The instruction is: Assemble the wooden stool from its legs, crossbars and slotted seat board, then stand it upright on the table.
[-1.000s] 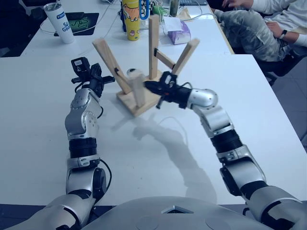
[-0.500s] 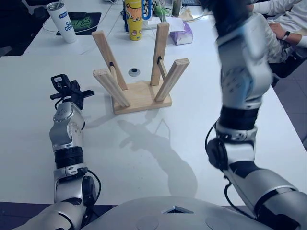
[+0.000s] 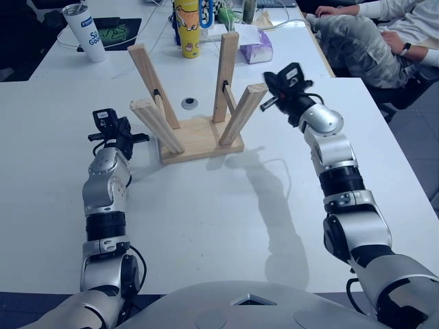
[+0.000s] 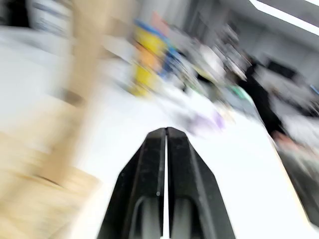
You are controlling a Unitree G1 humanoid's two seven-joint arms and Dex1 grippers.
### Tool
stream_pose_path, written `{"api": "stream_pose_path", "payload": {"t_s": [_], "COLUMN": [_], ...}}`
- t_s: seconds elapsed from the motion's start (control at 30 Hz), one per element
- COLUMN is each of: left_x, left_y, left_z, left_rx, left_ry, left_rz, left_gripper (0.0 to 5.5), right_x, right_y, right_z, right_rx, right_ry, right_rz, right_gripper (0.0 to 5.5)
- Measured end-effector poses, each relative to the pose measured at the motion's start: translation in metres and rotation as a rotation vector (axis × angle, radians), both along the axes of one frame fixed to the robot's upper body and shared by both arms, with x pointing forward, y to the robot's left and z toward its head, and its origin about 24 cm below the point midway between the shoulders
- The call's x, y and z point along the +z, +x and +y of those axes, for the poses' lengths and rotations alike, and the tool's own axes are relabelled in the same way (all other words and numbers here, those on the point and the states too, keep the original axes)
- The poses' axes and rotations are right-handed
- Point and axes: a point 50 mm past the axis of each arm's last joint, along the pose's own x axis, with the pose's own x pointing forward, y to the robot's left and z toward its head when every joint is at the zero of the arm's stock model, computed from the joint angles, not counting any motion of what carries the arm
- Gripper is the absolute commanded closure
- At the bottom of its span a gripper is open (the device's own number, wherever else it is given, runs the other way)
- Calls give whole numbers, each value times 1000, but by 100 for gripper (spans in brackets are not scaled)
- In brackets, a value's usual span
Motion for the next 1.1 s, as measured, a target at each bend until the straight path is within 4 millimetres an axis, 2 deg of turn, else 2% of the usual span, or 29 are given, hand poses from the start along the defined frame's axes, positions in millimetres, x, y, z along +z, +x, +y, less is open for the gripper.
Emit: {"api": "stream_pose_path", "payload": {"t_s": [0.1, 0.2, 0.33, 0.47, 0.77, 0.97, 1.1], "left_x": [-3, 1, 7, 8, 7, 5, -8], "left_y": [-1, 1, -4, -9, -17, -24, -25], "left_z": [-4, -18, -31, -35, -42, -45, -50], "left_rx": [-26, -112, -250, -329, -395, -431, -446], "left_ry": [13, 36, 43, 62, 75, 72, 73], "left_rz": [16, 3, -35, -42, -37, -23, 36], "left_gripper": [548, 548, 548, 548, 548, 548, 548], "right_x": [-6, -19, -21, -18, -15, -16, -18], "right_y": [-13, -25, -29, -31, -60, -60, -53], "right_z": [11, 19, 15, 9, -1, -11, -19], "right_rx": [140, 234, 245, 244, 420, 376, 288], "right_ry": [-10, -32, -44, -43, -64, -93, -83], "right_rz": [20, 82, 106, 115, 217, 216, 183], "right_gripper": [550, 550, 550, 550, 550, 550, 550]}}
